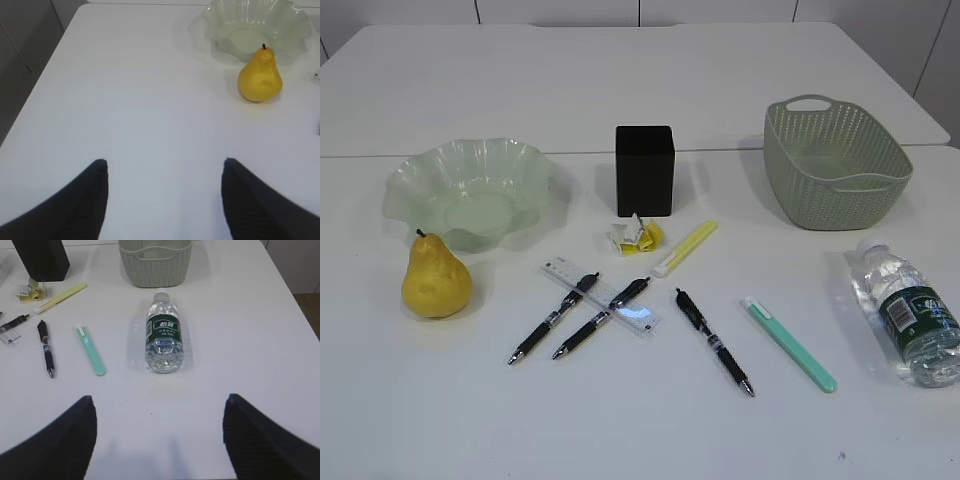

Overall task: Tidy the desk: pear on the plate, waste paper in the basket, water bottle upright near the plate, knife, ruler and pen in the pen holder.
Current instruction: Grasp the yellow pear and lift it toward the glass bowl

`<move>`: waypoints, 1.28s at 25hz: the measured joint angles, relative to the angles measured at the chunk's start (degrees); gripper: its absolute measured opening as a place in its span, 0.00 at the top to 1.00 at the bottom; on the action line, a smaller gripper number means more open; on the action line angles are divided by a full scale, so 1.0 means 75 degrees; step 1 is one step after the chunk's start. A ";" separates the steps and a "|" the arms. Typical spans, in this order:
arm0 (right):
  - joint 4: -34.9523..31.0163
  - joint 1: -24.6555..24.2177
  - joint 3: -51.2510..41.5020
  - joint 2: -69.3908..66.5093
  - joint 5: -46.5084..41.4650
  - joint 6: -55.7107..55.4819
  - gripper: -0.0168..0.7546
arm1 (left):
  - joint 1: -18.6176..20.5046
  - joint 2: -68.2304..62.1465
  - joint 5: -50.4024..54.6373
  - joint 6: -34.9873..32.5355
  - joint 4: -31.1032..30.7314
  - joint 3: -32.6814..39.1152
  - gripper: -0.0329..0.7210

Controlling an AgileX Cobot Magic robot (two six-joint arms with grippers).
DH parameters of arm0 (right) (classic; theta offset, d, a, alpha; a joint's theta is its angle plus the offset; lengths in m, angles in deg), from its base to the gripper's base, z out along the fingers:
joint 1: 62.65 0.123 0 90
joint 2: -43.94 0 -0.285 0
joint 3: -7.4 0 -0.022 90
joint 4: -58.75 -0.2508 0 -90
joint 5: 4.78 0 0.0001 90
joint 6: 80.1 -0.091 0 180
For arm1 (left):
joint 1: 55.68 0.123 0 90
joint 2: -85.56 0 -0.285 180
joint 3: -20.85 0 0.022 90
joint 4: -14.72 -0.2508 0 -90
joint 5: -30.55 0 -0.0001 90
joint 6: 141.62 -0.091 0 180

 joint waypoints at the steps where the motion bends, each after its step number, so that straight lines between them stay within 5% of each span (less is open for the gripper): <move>1: 0.0000 0.0000 0.0000 0.0000 0.0000 0.0000 0.22 | 0.0000 0.0000 0.0000 0.0000 0.0000 0.0000 0.29; 32: 0.0000 0.0000 0.0000 0.0000 -0.0013 0.0000 0.22 | -0.0005 0.0000 0.0000 0.0000 0.0014 0.0000 0.34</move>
